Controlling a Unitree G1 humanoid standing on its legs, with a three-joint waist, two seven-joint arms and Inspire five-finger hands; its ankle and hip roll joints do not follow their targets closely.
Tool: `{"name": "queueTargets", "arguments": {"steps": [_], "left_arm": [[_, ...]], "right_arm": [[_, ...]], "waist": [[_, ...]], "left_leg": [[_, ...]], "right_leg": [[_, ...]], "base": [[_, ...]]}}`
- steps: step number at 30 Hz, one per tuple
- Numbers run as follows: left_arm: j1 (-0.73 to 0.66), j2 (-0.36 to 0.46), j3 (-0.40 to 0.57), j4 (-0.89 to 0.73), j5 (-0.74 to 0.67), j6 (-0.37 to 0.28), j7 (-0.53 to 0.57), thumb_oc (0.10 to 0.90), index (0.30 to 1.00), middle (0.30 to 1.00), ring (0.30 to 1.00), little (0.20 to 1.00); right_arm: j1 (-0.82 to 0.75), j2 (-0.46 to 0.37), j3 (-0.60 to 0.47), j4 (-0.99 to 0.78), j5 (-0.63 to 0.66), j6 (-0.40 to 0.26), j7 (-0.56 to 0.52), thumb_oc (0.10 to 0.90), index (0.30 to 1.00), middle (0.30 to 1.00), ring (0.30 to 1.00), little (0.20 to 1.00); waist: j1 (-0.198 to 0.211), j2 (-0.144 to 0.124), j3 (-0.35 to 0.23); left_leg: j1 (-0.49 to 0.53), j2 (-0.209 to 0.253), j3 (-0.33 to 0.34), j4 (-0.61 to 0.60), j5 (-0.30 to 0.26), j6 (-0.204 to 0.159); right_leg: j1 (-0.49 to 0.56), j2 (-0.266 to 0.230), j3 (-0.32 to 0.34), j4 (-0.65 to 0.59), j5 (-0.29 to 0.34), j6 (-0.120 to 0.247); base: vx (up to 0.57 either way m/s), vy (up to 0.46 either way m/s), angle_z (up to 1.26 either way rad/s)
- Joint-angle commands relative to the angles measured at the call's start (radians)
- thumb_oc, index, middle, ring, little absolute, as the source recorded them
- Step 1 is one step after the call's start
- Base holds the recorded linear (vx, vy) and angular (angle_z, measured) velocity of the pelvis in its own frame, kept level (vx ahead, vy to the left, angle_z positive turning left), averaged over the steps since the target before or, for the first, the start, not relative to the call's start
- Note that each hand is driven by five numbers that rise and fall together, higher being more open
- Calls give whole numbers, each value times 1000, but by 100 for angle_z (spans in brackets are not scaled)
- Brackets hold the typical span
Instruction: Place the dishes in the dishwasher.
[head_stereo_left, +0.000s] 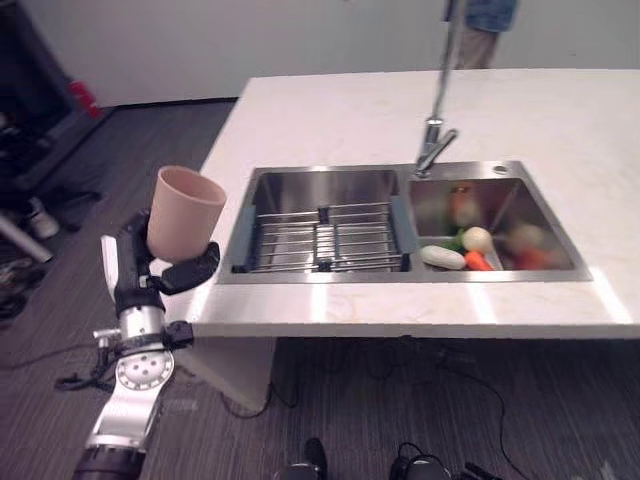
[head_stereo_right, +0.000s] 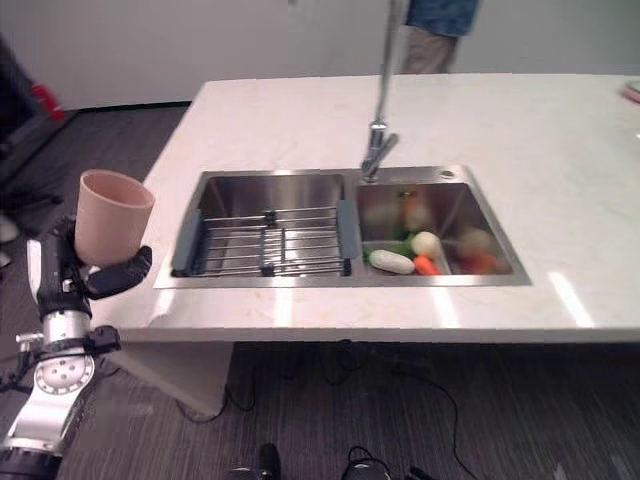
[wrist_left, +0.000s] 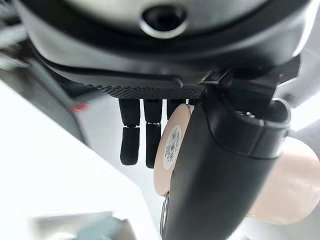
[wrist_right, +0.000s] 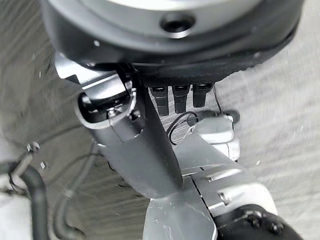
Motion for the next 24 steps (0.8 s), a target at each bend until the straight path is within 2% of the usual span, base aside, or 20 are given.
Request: {"name": "queueTargets", "arguments": {"steps": [1, 3, 7, 10, 11, 14, 15, 17, 18, 19, 21, 22, 23, 24], "left_arm": [[-175, 57, 119, -66, -44, -201, -66, 400, 300, 300, 300, 300], [-177, 33, 106, -53, -52, -239, -84, 400, 300, 300, 300, 300], [-182, 17, 87, -64, -40, -255, -85, 400, 300, 300, 300, 300], [-205, 6, 65, -88, -36, -250, -117, 400, 300, 300, 300, 300], [-220, 1, 51, -90, -32, -248, -126, 400, 300, 300, 300, 300], [-236, 11, 27, -96, -30, -229, -131, 400, 300, 300, 300, 300], [-229, 21, 17, -100, -37, -209, -134, 400, 300, 300, 300, 300], [-218, 24, 11, -122, -18, -183, -148, 400, 300, 300, 300, 300], [-210, 25, -5, -136, -27, -169, -160, 400, 300, 300, 300, 300], [-211, 23, -12, -137, -42, -166, -172, 400, 300, 300, 300, 300], [-224, 15, -40, -136, -138, -157, -219, 400, 300, 300, 300, 300], [-229, 6, -55, -128, -174, -165, -257, 400, 300, 300, 300, 300], [-232, -6, -70, -117, -182, -182, -286, 400, 300, 300, 300, 300], [-235, -16, -80, -112, -174, -195, -299, 400, 300, 300, 300, 300]], "right_arm": [[-71, 35, 0, -4, -8, -23, 7, 800, 900, 900, 900, 900], [-89, 20, -35, 34, 20, -4, -20, 800, 900, 900, 900, 900], [-88, 15, -83, 88, -4, 5, -29, 800, 900, 900, 900, 900], [-53, 12, -122, 118, 14, -19, -10, 800, 900, 900, 900, 900], [-43, 13, -125, 119, 29, -35, -6, 800, 900, 900, 900, 900], [-42, 18, -130, 98, 39, -39, -14, 800, 900, 900, 900, 900], [-56, 32, -122, 78, 12, -36, -20, 800, 900, 900, 900, 900], [-68, 59, -88, 37, -26, -33, -31, 800, 900, 900, 900, 900], [-70, 78, -62, 6, -30, -25, -66, 800, 900, 900, 900, 900], [-70, 81, -61, 4, -21, -21, -73, 800, 900, 900, 900, 900], [-67, 91, -69, 8, 22, -17, -81, 800, 900, 900, 900, 900], [-65, 92, -77, 10, 52, -16, -72, 800, 900, 900, 900, 900], [-61, 93, -84, 5, 78, -26, -63, 800, 900, 900, 900, 900], [-58, 92, -87, -3, 86, -31, -45, 800, 900, 900, 900, 900]], "waist": [[-15, -6, 20], [-26, -19, 17], [-29, -47, -1], [-53, -57, -23], [-67, -56, -28], [-79, -46, -32], [-66, -38, -31], [-43, -35, -27], [-37, -33, -20], [-38, -33, -18], [-53, -35, -7], [-66, -35, 3], [-82, -39, 13], [-90, -41, 13]], "left_leg": [[-14, 69, 88, 211, -166, -51], [41, 78, 167, 211, -180, -33], [122, 63, 204, 211, -221, -3], [205, 108, 303, 211, -202, -17], [229, 119, 333, 211, -210, -22], [222, 90, 319, 211, -291, -4], [197, 48, 287, 211, -318, 15], [176, 6, 253, 211, -345, 38], [163, -26, 214, 211, -361, 57], [162, -34, 200, 211, -363, 62], [156, -65, 129, 211, -367, 87], [154, -74, 93, 211, -366, 99], [136, -79, 80, 211, -337, 109], [128, -84, 62, 211, -332, 112]], "right_leg": [[87, -39, -37, -48, -115, 92], [79, -72, -93, -48, -100, 90], [66, -109, -126, -48, -75, 87], [54, -156, -202, -48, -46, 86], [49, -175, -228, -48, -27, 94], [23, -215, -237, -48, 32, 135], [20, -238, -236, -48, 70, 172], [22, -254, -242, -48, 98, 188], [18, -262, -214, -48, 117, 197], [15, -260, -193, -48, 120, 199], [8, -235, -88, -48, 122, 200], [10, -198, -26, -48, 104, 194], [7, -156, 7, -48, 93, 173], [12, -127, 33, -48, 76, 168]], "base": [[-255, 8, 118], [-369, 86, 111], [-289, 164, 112], [-370, 371, 103], [-344, 480, 164], [-198, 507, 212], [-155, 566, 135], [-129, 551, 50], [-57, 401, 33], [0, 316, 45], [76, 183, 71], [29, 139, 127], [24, 111, 164], [13, 95, 190]]}}
